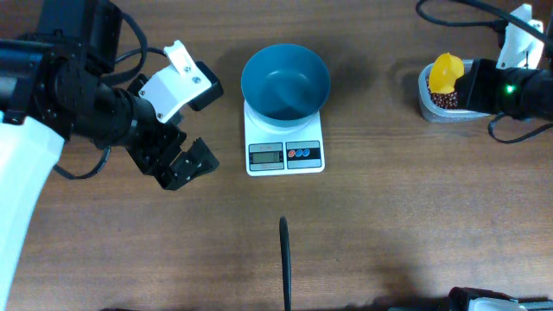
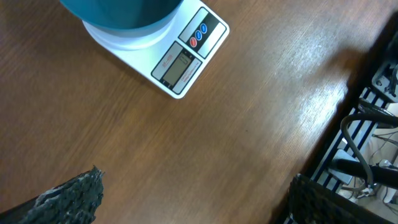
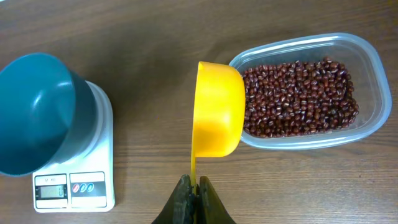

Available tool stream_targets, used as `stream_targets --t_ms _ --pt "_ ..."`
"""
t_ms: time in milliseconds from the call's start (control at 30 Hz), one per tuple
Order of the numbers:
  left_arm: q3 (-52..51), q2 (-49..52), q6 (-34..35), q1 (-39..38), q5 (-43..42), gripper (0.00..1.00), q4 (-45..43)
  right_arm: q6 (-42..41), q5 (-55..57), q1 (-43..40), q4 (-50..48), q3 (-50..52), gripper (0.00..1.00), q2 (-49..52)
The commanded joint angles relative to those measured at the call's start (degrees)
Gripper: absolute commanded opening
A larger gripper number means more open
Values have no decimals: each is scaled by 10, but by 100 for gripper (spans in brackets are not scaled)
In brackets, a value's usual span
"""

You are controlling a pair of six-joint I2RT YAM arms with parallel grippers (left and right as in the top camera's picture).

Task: Scoop item into bowl and weigh 50g on scale
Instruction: 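Retract the left gripper away from the scale to the left, then lower the scoop with the right gripper into the red beans tub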

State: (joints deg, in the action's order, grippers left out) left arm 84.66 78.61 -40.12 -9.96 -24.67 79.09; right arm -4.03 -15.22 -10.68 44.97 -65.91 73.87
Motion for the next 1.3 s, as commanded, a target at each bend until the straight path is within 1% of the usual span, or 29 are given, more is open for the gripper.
stream_targets --t_ms 0,67,200,300,400,467,567,667,833,900,1033,1100,1133,1167,1267 --pt "9 -11 -22 -2 -15 99 0 -9 -49 -3 3 -12 4 -22" --pt "9 -11 -22 -2 -15 99 0 -46 -58 -3 3 -12 4 -40" --pt "9 -11 -22 -2 -15 99 1 -22 -51 -3 10 -12 4 -60" --pt "9 -11 -22 -2 -15 99 1 -21 -51 -3 31 -12 4 -64" --pt "9 -11 -22 -2 -15 99 1 32 -52 -3 59 -12 4 -73" --pt "9 -11 -22 -2 -15 99 1 69 -51 -3 61 -12 4 -80" --pt "9 -11 -22 -2 -15 99 1 73 -10 -3 64 -12 4 -87" --pt "9 -11 -22 -2 -15 99 1 72 0 -3 67 -12 4 -87" --pt "9 -11 -22 -2 -15 99 1 -46 1 -3 67 -12 4 -86" --pt "9 -11 -22 -2 -15 99 1 -76 25 -3 67 -12 4 -86" --pt "9 -11 -22 -2 -15 99 1 -74 105 -3 72 -12 4 -86" --pt "9 -11 -22 -2 -15 99 1 -72 220 -3 120 -12 4 -80" --pt "9 -11 -22 -2 -15 99 1 -60 240 -3 132 -12 4 -73" --pt "9 -11 -22 -2 -15 99 1 -41 238 -3 133 -12 4 -65" --pt "9 -11 -22 -2 -14 99 1 -38 236 -3 166 -43 4 -38"
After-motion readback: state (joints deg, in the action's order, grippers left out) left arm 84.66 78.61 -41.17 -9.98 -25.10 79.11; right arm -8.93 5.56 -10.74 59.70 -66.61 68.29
